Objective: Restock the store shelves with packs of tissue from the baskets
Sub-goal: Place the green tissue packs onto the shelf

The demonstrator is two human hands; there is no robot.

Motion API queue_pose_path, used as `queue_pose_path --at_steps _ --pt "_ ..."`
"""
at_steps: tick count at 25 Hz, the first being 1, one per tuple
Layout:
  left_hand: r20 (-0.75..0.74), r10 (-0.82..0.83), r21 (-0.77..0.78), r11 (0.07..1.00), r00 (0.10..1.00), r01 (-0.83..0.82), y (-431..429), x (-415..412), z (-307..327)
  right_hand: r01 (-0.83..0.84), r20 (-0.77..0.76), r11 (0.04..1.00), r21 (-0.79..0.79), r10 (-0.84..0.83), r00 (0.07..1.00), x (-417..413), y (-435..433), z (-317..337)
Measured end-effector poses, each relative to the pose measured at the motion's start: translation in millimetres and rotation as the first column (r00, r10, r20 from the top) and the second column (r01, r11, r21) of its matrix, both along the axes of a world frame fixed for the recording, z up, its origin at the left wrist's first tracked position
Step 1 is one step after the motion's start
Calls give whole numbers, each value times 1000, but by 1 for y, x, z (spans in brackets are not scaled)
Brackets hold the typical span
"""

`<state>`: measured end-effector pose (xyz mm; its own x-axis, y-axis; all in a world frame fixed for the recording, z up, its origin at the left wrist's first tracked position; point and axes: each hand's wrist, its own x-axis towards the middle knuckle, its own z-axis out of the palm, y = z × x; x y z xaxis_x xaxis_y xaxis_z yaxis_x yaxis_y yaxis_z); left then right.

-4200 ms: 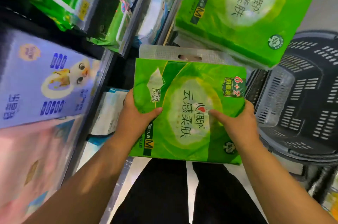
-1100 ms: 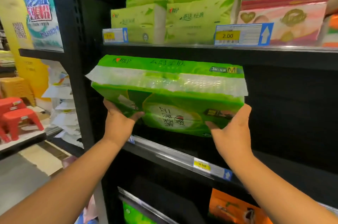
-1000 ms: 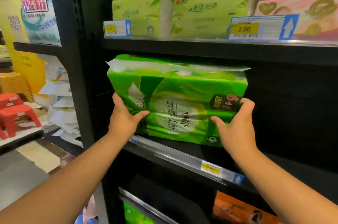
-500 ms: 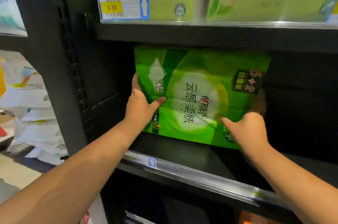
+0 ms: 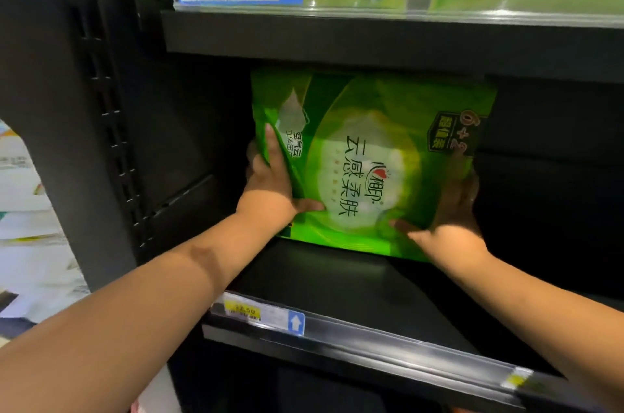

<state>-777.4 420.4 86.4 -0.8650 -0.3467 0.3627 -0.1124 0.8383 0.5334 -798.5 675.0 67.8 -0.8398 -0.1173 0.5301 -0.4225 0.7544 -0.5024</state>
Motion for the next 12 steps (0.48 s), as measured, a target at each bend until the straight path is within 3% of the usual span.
queue_pose_path --at_steps 2,5,9,12 --pt "64 24 -44 999 998 -21 -2 -8 2 -92 13 995 35 92 996 -15 -2 -8" --pt "114 36 -233 972 993 -8 6 -19 -3 -78 63 990 120 71 995 -40 -2 -10" --pt "238 11 -544 830 971 124 11 -33 -16 -22 -116 989 145 40 992 -64 -12 -24" --pt "143 25 -655 752 989 75 11 -45 -22 -25 -213 988 155 58 975 -82 -15 -32"
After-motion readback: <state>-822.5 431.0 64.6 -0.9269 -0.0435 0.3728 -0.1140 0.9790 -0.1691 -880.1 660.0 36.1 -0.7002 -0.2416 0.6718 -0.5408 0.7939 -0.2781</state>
